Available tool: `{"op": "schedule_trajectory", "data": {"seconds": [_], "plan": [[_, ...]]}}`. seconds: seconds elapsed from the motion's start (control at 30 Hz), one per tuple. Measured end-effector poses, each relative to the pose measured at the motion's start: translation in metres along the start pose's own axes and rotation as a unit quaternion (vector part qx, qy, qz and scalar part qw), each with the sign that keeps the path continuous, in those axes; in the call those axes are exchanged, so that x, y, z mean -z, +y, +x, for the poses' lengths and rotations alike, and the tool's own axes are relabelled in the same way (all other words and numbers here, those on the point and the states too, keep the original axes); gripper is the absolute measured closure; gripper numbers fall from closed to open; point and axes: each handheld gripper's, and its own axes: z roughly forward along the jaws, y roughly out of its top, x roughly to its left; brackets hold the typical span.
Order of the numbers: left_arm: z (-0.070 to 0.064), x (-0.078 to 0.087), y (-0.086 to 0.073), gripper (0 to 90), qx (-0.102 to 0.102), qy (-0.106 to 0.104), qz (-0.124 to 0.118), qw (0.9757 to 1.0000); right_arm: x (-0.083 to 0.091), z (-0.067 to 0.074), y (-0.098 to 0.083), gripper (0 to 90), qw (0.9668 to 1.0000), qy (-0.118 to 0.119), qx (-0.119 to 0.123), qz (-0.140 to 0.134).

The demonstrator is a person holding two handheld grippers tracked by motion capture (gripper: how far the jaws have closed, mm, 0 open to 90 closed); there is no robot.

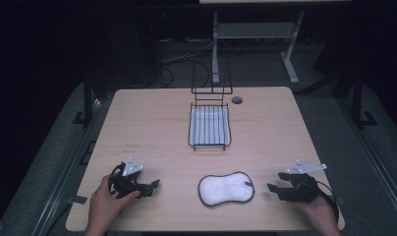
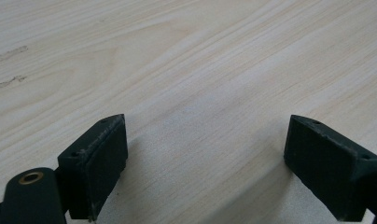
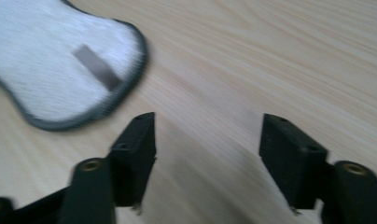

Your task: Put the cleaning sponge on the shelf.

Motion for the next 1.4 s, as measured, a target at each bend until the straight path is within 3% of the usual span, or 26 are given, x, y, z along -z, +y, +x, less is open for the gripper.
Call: {"op": "schedule_trajectory", "data": {"seconds": [0.17, 0.33, 0.47, 0.9, 1.4], "plan": [[0.0, 0.0, 0.0, 12.8, 0.0, 0.0, 0.0, 1.0, 0.004, 0.012, 0.007, 63.8, 0.9989, 0.039, 0.021, -0.015], [0.0, 0.0, 0.0, 12.8, 0.0, 0.0, 0.0, 1.0, 0.004, 0.018, 0.011, 80.4, 0.9973, 0.064, 0.033, -0.016], [0.0, 0.0, 0.0, 12.8, 0.0, 0.0, 0.0, 1.0, 0.004, 0.025, 0.015, 89.6, 0.9952, 0.085, 0.043, -0.021], [0.0, 0.0, 0.0, 12.7, 0.0, 0.0, 0.0, 1.0, -0.008, 0.047, 0.023, 89.8, 0.9892, 0.127, 0.072, -0.014], [0.0, 0.0, 0.0, 12.7, 0.0, 0.0, 0.0, 1.0, -0.025, 0.066, 0.022, 89.8, 0.9824, 0.157, 0.098, 0.025]]}}
